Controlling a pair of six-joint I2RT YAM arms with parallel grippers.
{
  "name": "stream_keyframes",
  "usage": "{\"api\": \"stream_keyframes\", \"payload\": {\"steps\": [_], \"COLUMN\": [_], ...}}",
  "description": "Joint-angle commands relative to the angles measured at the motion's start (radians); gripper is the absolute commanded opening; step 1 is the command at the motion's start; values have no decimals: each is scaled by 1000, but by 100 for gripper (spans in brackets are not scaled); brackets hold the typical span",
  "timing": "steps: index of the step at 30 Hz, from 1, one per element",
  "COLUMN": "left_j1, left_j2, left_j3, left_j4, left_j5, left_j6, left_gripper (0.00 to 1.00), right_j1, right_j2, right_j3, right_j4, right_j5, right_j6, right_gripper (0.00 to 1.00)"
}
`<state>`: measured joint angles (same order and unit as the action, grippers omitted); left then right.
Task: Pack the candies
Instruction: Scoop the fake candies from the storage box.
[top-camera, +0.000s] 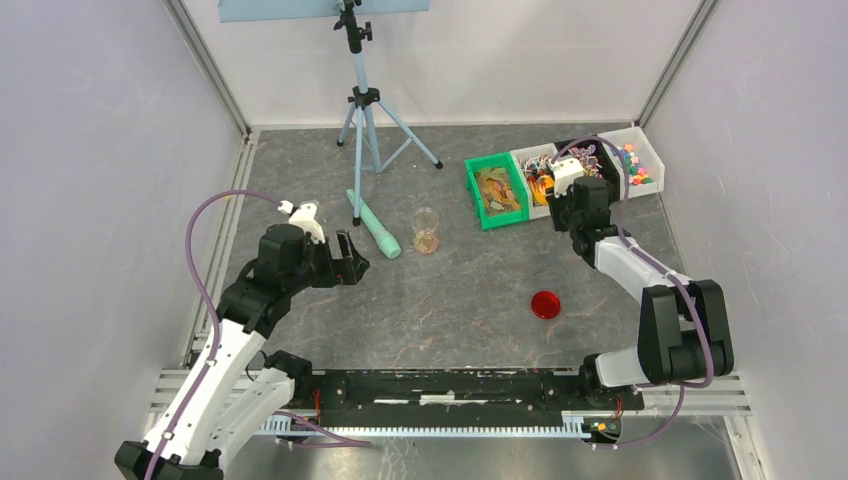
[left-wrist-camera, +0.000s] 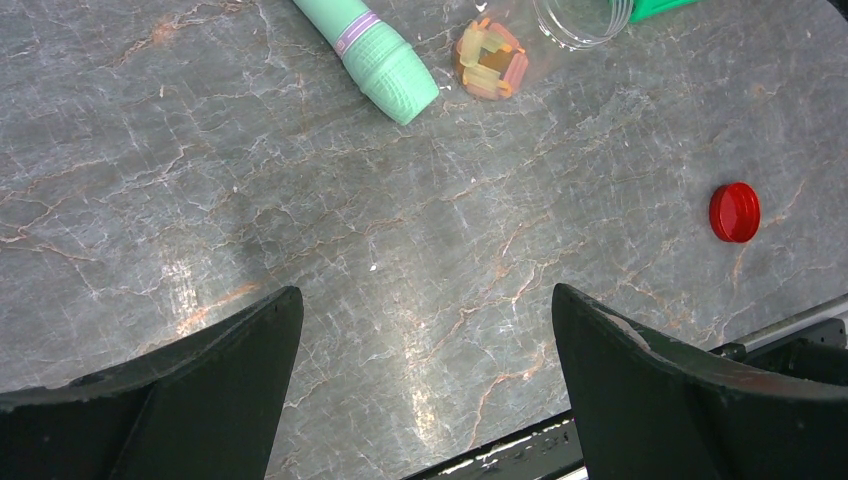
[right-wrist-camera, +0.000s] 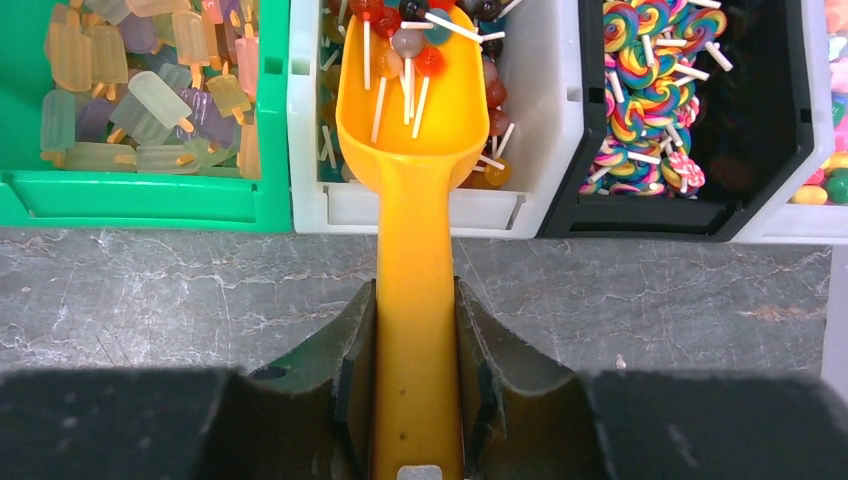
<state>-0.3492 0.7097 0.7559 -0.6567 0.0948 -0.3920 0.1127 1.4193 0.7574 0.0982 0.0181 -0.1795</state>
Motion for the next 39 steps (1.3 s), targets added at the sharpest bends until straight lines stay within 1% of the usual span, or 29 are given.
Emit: {"api": "stream_keyframes", "payload": {"steps": [1,7,9,26,35,39], "left_j1": [-2,-2,-4,-5,-4,-8], "left_j2": [-11,-13,-13,0,5,8], "left_j3": [29,29,29,33,32,31], "left_j4": [6,2,2,-3,0,1], "left_j5": [-15,-18,-18,-28,-8,-7], "left_j6": [42,42,42,38,38,38], "left_gripper": [100,100,100,100,100,100], "right_j1": [-8,-18,-20,-25,-25,-24], "right_j2": [-64,-122,-138,-261,-353,-385], "right_j3": [-41,-125,-139,-139,-186,-222], "right_j4": [104,187,203,167,168,176], "right_j5": [3,-15,-42,-24,2,-15], "right_j6": [26,41,40,16,19,32], "right_gripper": [0,0,0,0,0,0]}}
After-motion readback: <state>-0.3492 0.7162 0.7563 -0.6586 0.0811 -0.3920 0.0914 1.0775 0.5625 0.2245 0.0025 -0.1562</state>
